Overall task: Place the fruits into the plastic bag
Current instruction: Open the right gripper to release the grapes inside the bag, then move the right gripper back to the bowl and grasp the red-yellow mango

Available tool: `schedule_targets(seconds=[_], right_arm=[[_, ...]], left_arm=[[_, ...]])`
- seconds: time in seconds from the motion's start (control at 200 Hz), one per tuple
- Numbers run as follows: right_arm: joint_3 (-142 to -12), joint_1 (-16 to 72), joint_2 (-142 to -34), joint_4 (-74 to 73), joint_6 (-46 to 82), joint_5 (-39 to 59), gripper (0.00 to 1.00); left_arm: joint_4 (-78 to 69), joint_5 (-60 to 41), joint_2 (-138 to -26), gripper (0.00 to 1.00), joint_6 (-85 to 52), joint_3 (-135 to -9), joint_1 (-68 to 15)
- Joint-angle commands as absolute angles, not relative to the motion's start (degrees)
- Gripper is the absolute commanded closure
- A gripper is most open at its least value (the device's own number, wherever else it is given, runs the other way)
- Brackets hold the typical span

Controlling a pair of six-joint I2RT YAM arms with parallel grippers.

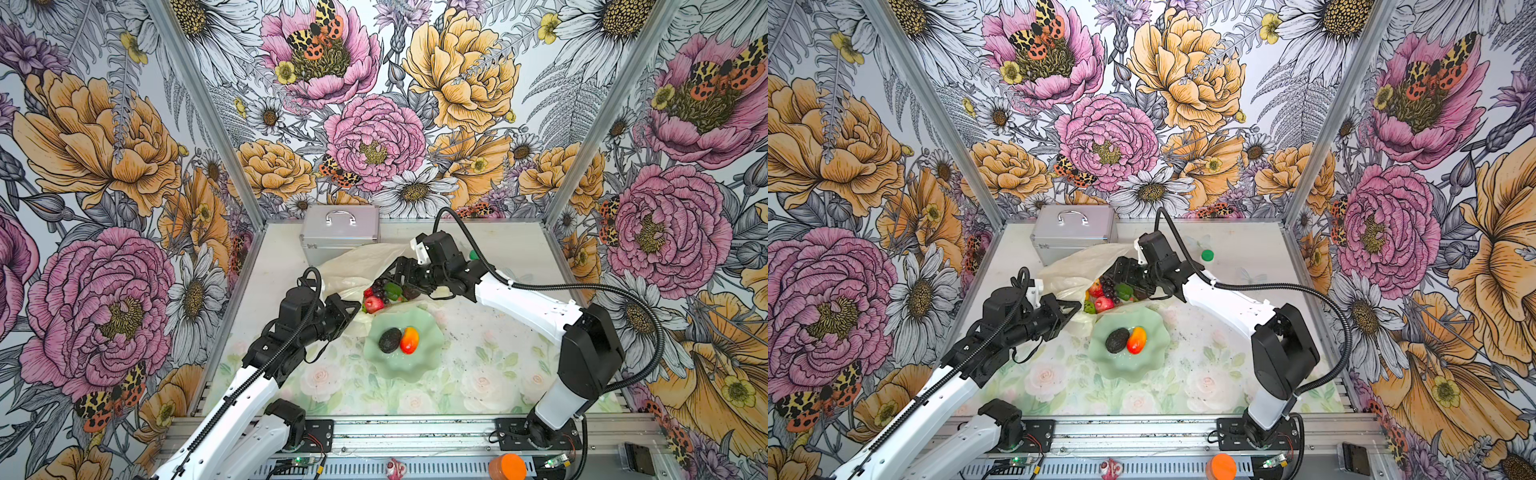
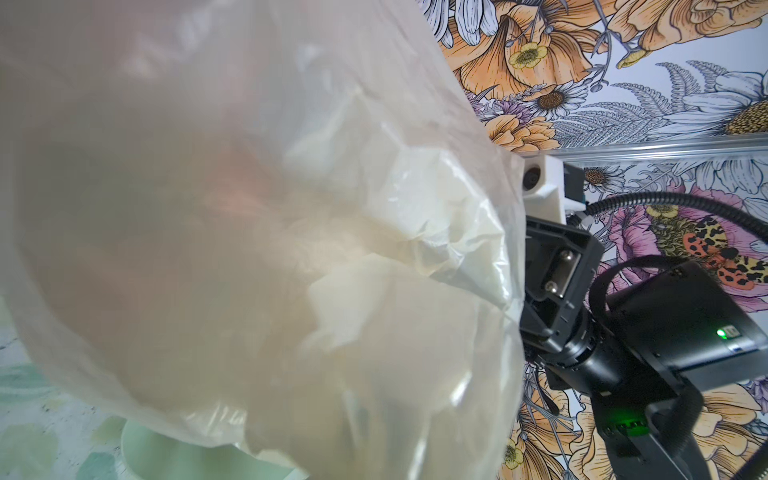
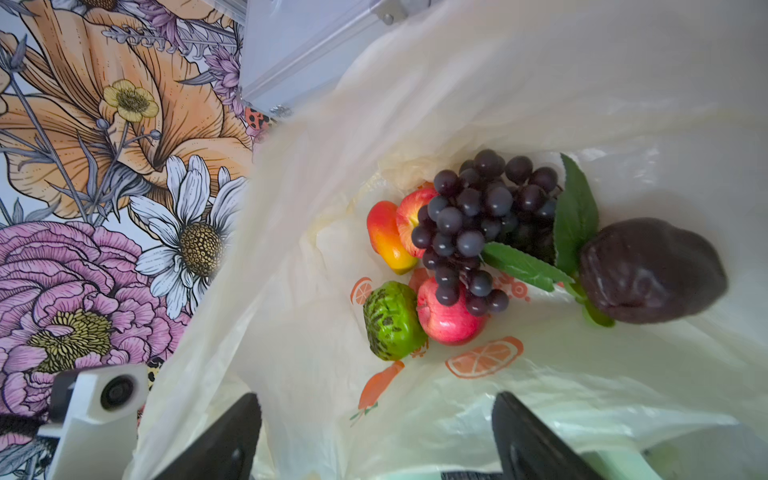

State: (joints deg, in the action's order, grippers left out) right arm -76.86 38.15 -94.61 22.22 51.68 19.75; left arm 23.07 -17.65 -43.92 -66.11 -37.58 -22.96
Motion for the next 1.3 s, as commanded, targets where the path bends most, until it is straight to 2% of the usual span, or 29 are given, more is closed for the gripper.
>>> schedule_targets(seconds=[0.0,0.23,0.41,0.645,1.296], right_arm=[[-74.5,38.9,-89.2,28.6,49.0,17.6,0.12],[-67.6,41.9,-79.5,39.5,51.3,13.5,0.18],[-62.3,46.7,-77.7,43.1,54.8,11.8,0.22],[-61.7,51.0,-83.6,43.3,56.5,10.0,0.26],[-69.5,50.0,-99.2,42.3,53.5,8.3,0.28]], left_arm=[[20.8,-17.5,-43.9,1.00,-65.7,-36.8,-22.6],[20.0,-17.5,-43.7,1.00,-65.7,-36.1,-22.9],[19.6,-17.2,-43.5,1.00,-65.6,-35.4,-23.5],[19.6,-15.4,-42.3,1.00,-66.1,-35.2,-25.5],[22.9,-12.0,-38.1,1.00,-66.7,-34.6,-27.2]])
